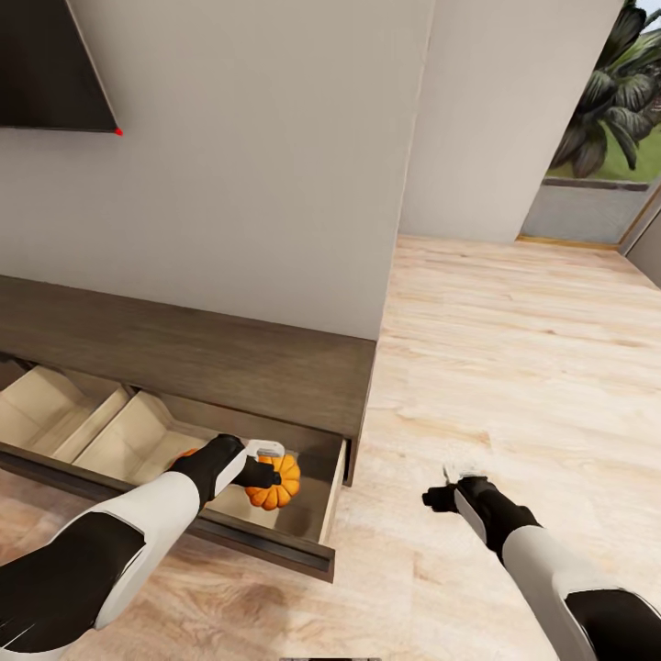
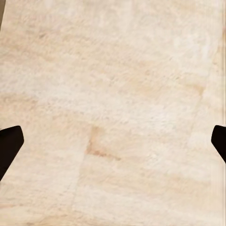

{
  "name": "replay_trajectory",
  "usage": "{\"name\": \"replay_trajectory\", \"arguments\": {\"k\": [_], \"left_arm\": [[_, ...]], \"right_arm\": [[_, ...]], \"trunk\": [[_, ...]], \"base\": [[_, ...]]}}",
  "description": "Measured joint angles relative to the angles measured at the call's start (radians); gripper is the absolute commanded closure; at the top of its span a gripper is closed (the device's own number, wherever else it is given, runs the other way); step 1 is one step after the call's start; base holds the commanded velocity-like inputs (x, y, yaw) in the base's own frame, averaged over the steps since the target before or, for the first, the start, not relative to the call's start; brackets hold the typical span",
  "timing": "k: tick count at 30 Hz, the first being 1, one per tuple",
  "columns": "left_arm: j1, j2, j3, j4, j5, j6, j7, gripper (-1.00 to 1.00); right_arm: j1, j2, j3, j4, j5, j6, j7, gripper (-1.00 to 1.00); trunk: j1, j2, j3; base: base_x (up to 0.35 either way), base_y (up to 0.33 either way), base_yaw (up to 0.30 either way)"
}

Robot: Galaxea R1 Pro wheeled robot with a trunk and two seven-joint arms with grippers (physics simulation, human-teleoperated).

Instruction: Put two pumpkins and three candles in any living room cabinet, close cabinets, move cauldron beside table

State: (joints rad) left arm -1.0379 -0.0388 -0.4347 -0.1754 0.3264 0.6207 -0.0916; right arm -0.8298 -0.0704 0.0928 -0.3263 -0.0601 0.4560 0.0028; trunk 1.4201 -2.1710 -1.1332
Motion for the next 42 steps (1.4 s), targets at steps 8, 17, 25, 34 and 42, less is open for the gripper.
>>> {"name": "replay_trajectory", "arguments": {"k": [8,17,25,34,42], "left_arm": [[0.0,0.001,-0.001,-0.006,0.0,0.0,-0.003,1.0],[-0.001,0.002,-0.001,-0.006,0.001,0.005,-0.001,1.0],[-0.001,0.002,-0.001,-0.018,0.001,0.044,0.003,1.0],[-0.001,0.001,0.0,-0.02,0.0,0.046,0.005,1.0],[-0.001,0.001,0.0,-0.02,0.0,0.046,0.005,1.0]], "right_arm": [[0.0,-0.04,0.003,-0.204,-0.002,0.249,0.009,-1.0],[0.002,-0.052,0.005,-0.281,-0.003,0.348,0.011,-1.0],[0.002,-0.052,0.006,-0.283,-0.003,0.351,0.011,-1.0],[0.002,-0.052,0.007,-0.283,-0.002,0.351,0.011,-1.0],[0.002,-0.052,0.007,-0.283,-0.002,0.35,0.011,-1.0]], "trunk": [[0.0,0.0,0.0],[0.019,-0.035,-0.024],[0.05,-0.091,-0.062],[0.057,-0.105,-0.082],[0.057,-0.105,-0.086]], "base": [[0.0,0.0,0.0],[0.0,0.0,0.0],[0.0,0.0,0.0],[0.022,0.0,0.0],[0.173,0.0,0.0]]}}
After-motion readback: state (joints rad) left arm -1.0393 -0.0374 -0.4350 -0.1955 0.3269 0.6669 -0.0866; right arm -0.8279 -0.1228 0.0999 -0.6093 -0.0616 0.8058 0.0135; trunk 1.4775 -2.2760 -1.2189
